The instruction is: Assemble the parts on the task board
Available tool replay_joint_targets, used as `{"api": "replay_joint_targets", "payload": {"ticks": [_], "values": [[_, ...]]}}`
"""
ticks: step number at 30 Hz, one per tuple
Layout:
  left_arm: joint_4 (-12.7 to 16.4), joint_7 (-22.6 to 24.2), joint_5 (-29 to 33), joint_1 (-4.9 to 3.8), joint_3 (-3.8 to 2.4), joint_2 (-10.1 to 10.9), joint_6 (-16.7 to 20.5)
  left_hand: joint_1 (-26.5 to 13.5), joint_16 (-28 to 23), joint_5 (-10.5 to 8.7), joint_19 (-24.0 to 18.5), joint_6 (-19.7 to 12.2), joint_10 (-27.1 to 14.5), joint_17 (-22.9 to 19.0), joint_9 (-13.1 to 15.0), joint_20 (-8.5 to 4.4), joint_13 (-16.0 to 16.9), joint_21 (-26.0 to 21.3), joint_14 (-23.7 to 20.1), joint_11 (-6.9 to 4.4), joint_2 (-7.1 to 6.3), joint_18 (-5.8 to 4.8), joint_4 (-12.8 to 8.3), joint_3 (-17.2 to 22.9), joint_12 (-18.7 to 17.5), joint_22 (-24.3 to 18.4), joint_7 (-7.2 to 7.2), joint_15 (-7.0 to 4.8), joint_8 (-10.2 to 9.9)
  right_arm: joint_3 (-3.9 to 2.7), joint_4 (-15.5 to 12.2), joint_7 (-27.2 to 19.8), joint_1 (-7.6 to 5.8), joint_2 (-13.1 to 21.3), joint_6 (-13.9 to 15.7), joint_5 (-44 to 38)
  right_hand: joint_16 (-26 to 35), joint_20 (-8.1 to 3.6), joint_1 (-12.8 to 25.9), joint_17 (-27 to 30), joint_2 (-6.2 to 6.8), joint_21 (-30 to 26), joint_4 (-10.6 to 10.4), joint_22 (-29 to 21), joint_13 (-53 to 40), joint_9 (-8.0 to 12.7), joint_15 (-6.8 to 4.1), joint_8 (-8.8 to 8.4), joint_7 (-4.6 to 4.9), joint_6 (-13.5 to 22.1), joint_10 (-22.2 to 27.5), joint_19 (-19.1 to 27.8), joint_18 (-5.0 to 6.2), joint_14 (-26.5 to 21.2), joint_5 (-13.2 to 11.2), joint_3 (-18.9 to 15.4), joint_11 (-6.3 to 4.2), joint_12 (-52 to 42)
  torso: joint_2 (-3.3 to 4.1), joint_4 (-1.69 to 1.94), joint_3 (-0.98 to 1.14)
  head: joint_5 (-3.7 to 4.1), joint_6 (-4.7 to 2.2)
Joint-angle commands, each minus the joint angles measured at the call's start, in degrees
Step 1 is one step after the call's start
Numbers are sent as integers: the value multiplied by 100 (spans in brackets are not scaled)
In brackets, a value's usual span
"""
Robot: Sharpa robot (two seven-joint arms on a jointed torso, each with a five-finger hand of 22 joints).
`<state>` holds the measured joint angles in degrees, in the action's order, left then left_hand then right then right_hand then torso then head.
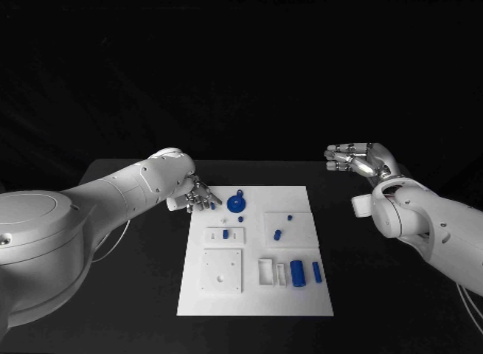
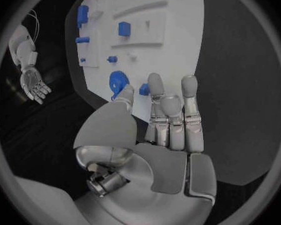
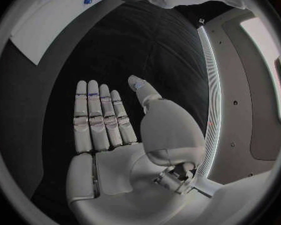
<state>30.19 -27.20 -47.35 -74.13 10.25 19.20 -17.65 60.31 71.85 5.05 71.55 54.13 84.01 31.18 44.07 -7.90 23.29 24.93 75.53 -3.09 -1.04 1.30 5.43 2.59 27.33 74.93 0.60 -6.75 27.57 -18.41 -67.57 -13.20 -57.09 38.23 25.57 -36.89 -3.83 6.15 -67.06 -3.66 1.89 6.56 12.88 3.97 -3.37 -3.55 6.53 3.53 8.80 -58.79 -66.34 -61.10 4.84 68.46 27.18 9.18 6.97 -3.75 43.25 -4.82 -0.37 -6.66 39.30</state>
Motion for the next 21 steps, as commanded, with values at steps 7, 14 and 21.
{"api": "replay_joint_targets", "payload": {"ticks": [7,14,21], "values": [[-13,107,137,31,-3,-36,7,88,25,35,-46,24,151,-5,-6,8,-8,39,-33,6,250,-73,-245,-131,39,99,1,-5,-37,-3,10,-37,0,-21,-40,8,27,6,16,6,-6,-30,-8,2,5,1,-11,1,-7,49,32,40,42,-46,23,-32,-4,32,2,-1,4,19,-4],[-22,107,142,38,-3,-39,2,178,25,71,-50,18,150,-5,-11,6,-10,38,-35,2,385,-74,-373,-163,38,98,-3,-7,-45,-3,13,-35,0,-25,-43,10,27,7,16,6,-12,-29,-13,2,5,1,-11,0,-7,51,31,41,42,-45,23,-48,-4,32,1,1,6,25,-14],[-24,113,161,41,-3,-40,4,289,24,137,-53,11,146,-3,-28,4,-10,40,-39,-3,566,-78,-533,-163,37,99,-15,-10,-64,-3,19,-33,0,-28,-49,12,27,7,16,6,-12,-29,-13,2,5,1,-11,0,-7,51,31,41,42,-45,23,-48,-4,32,1,1,3,30,-13]]}}
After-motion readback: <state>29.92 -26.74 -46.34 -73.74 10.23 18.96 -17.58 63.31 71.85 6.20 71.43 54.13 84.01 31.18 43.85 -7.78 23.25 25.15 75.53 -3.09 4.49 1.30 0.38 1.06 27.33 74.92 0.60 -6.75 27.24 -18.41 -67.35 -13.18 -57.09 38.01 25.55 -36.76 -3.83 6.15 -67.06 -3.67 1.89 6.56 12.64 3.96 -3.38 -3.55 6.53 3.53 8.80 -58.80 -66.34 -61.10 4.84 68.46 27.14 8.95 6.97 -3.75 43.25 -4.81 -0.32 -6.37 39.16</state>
